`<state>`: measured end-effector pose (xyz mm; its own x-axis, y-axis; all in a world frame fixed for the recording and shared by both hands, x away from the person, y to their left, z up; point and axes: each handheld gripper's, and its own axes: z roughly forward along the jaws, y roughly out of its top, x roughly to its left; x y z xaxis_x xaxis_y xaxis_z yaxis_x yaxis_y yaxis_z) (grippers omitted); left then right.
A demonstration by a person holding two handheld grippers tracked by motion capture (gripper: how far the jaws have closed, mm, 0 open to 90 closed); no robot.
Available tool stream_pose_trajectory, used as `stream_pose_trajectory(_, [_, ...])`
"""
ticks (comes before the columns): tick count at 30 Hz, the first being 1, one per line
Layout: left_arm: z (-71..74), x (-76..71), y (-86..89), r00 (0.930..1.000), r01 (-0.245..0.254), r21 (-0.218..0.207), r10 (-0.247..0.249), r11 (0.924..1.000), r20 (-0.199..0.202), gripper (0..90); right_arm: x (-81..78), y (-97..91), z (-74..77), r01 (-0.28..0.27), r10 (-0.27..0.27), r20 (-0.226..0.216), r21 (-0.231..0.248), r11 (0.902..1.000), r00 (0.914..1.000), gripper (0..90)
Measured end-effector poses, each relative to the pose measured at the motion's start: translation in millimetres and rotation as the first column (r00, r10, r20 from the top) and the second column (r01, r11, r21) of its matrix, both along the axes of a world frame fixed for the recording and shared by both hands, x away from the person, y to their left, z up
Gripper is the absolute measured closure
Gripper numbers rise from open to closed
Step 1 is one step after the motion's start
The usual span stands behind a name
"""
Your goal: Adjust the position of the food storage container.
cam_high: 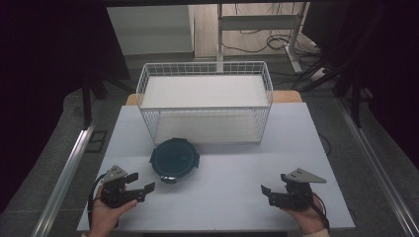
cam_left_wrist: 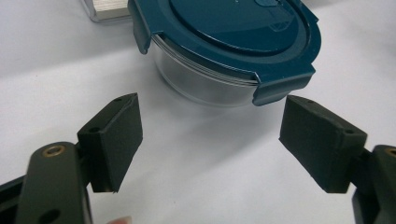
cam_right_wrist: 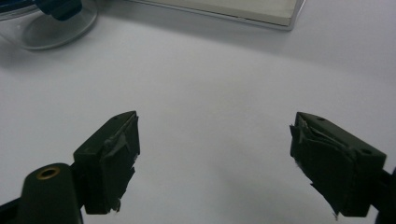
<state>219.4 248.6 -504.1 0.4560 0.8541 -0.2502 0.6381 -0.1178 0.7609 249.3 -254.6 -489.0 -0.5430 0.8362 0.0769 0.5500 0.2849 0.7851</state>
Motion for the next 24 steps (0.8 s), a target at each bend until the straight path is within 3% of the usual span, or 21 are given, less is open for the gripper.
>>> stream_pose_trajectory(14, [1.3,-2.5,3.6,1.0000,0.005,-0.002,-0.005,1.0000,0.008,20.5,0.5,-7.2,2.5,0.000,0.000,0.007,-0.027,0.9996,1.0000,18.9])
stream_pose_trajectory(24, [1.5,-4.0,4.2,0.9999,0.007,0.004,-0.007,1.0000,0.009,21.1,2.3,-7.5,-1.4,0.012,-0.013,-0.015,-0.039,0.9992,0.9998,18.9])
